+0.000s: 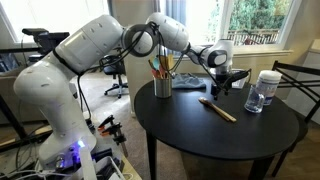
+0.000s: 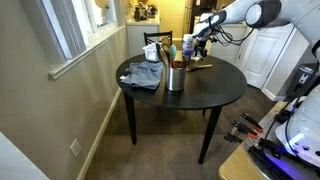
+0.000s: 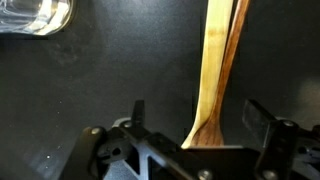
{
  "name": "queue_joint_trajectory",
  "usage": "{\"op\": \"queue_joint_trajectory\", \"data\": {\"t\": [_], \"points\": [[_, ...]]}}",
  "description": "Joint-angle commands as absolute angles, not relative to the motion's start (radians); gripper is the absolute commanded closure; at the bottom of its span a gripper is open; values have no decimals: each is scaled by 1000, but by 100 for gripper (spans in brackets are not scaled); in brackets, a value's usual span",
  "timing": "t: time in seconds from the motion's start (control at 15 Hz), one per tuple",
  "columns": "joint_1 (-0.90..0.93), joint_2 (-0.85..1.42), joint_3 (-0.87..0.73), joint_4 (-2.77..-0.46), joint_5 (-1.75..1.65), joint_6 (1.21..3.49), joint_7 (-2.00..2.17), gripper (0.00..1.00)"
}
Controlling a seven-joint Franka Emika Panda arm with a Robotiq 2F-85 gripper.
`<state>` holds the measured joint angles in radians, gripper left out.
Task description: Put the wooden spoon into the metal bucket
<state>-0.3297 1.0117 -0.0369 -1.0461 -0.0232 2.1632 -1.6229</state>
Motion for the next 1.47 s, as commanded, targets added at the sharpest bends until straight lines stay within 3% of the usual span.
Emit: {"op": "queue_joint_trajectory", "data": {"t": [0.0,1.0,1.4], "points": [[-328,1014,-35,-1046,-23,2164,-1623,0],[-308,1105,-5,-997,-40,2165,-1641,0],[-235,1114,-61,-1019,-105,2154,-1564,0]]}}
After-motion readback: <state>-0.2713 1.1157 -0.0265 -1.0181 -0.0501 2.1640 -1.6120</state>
